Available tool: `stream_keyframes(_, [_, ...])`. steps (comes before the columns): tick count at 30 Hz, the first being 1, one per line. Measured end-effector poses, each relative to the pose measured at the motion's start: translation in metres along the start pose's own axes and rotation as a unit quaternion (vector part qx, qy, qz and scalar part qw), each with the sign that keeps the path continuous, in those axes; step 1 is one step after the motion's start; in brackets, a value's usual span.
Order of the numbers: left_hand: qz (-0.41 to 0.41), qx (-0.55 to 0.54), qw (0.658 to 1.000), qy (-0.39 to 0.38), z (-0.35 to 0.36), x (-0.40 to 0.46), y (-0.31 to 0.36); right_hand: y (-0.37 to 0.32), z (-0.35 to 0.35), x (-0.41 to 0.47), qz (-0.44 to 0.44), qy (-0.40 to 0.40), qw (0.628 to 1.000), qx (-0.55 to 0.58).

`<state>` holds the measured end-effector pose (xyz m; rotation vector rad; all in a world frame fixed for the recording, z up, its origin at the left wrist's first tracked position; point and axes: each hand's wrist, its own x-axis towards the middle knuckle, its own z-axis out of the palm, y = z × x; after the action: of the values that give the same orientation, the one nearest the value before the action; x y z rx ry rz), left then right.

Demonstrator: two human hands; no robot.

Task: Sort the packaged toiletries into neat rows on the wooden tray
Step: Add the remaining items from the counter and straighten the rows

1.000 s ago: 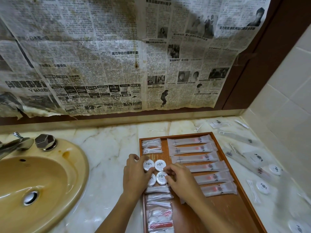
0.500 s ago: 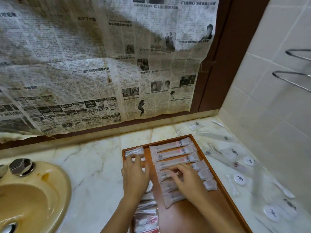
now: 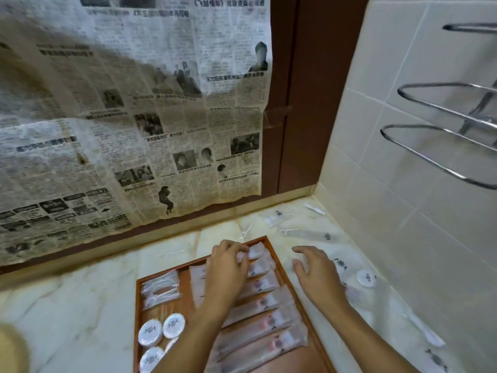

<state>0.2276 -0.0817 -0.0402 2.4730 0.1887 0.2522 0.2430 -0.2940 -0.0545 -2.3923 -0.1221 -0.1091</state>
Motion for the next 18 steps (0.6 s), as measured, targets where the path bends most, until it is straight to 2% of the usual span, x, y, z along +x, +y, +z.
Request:
stream_keyframes(4, [-0.006,0.015,1.0,-0.017,0.029,0.034,0.019,0.021,-0.007,0.044,0.017,-0.023,0.998,-0.052])
stream_keyframes(13, [0.022,0.106,0.993,-0.053,0.08,0.103,0.036,0.056,0.002,0.129,0.002,-0.145,0.968,-0.206])
stream_keyframes(18, [0.047,0.15,0.985,-0.069,0.099,0.126,0.032,0.068,0.018,0.137,-0.005,-0.151,0.962,-0.229])
